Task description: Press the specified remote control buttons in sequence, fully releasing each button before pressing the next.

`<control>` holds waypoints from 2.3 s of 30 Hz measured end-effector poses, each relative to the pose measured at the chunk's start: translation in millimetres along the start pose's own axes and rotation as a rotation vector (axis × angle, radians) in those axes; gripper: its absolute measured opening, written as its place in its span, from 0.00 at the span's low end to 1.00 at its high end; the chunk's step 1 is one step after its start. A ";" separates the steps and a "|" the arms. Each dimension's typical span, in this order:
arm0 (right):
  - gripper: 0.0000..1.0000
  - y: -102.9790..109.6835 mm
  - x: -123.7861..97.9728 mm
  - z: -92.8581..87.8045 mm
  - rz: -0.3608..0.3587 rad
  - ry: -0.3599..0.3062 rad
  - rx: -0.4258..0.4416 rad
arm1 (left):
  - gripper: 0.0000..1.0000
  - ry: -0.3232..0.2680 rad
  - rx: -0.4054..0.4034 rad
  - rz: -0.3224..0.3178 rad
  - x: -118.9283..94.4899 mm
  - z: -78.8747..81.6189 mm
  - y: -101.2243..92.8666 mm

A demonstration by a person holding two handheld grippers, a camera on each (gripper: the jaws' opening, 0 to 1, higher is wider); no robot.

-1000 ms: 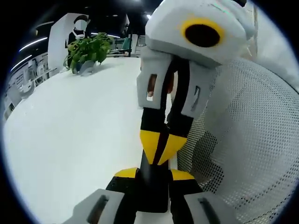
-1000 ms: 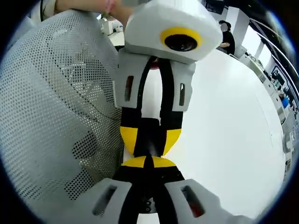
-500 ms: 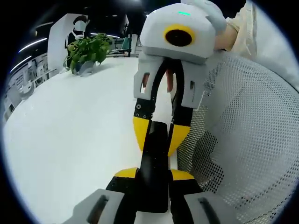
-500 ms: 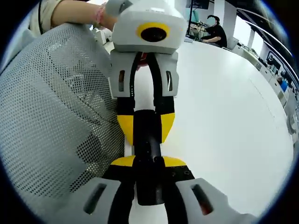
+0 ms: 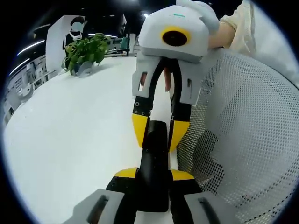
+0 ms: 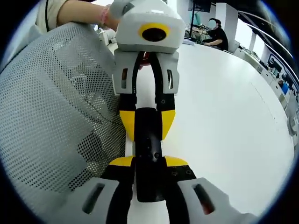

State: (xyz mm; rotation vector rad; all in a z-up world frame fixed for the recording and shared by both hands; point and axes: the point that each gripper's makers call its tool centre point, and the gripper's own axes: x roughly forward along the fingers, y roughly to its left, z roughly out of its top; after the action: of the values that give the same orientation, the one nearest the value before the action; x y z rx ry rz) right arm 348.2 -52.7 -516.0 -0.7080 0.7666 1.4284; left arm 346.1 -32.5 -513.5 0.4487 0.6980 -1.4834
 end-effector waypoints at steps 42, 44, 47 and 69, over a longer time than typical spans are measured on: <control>0.24 -1.1 -6.4 -25.2 -0.023 0.113 -0.023 | 0.24 0.050 0.037 0.013 1.8 0.1 -1.1; 0.24 -1.2 -6.3 -24.6 -0.019 0.119 -0.021 | 0.24 0.054 0.041 0.014 1.9 0.2 -1.2; 0.25 -0.7 -5.8 -23.6 -0.012 0.175 -0.026 | 0.24 0.066 0.054 0.020 2.4 -0.4 -1.5; 0.25 -1.1 -7.2 -24.9 -0.008 0.228 -0.012 | 0.28 0.068 -0.085 0.049 5.3 5.2 1.9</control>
State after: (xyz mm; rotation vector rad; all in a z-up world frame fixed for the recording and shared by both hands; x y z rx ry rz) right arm 348.3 -77.2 -524.6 -0.8921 0.9306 1.3600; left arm 348.5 -39.8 -513.5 0.4499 0.7954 -1.3919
